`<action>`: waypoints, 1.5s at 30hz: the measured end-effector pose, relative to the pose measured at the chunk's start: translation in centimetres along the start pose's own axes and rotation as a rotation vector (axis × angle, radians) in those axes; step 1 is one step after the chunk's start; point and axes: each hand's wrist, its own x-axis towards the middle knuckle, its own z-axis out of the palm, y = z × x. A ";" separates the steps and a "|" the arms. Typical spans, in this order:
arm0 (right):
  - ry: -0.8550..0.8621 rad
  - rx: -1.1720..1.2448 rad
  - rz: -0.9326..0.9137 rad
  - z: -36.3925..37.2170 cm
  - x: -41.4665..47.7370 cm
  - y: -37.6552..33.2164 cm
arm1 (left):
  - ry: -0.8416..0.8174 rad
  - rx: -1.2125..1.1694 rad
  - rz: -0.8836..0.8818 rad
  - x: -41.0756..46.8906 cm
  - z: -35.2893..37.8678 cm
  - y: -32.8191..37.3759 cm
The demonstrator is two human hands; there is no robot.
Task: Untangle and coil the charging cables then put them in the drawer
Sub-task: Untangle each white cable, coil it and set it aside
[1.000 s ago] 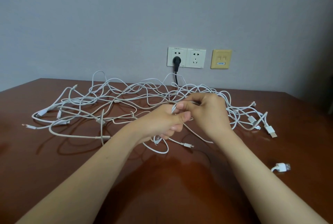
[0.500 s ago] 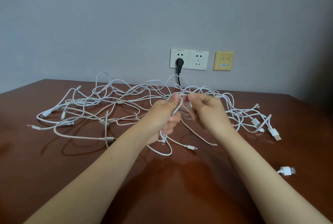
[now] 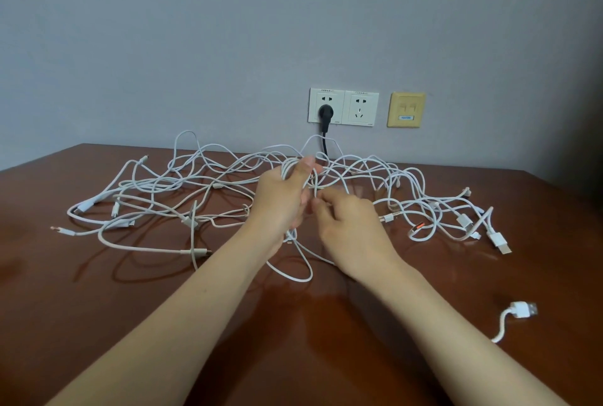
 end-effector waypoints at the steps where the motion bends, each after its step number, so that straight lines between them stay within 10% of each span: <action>1: -0.006 -0.006 -0.008 0.0 0.0 0.1 | 0.015 0.017 0.016 0.1 0.1 0.0; 16: 0.002 0.026 0.040 -1.3 0.3 0.0 | -0.026 0.498 0.386 -0.4 0.5 -0.8; 27: 0.012 -0.191 -0.104 -1.3 -0.5 -0.9 | 0.254 0.804 0.558 0.1 -1.0 -0.5; 36: -0.085 -0.153 -0.122 -0.5 -0.5 -0.1 | 0.152 -0.413 -0.031 0.7 -0.8 0.8; 45: -0.270 0.195 0.029 0.3 -0.5 -0.6 | 0.077 -0.530 -0.014 0.6 -0.3 0.6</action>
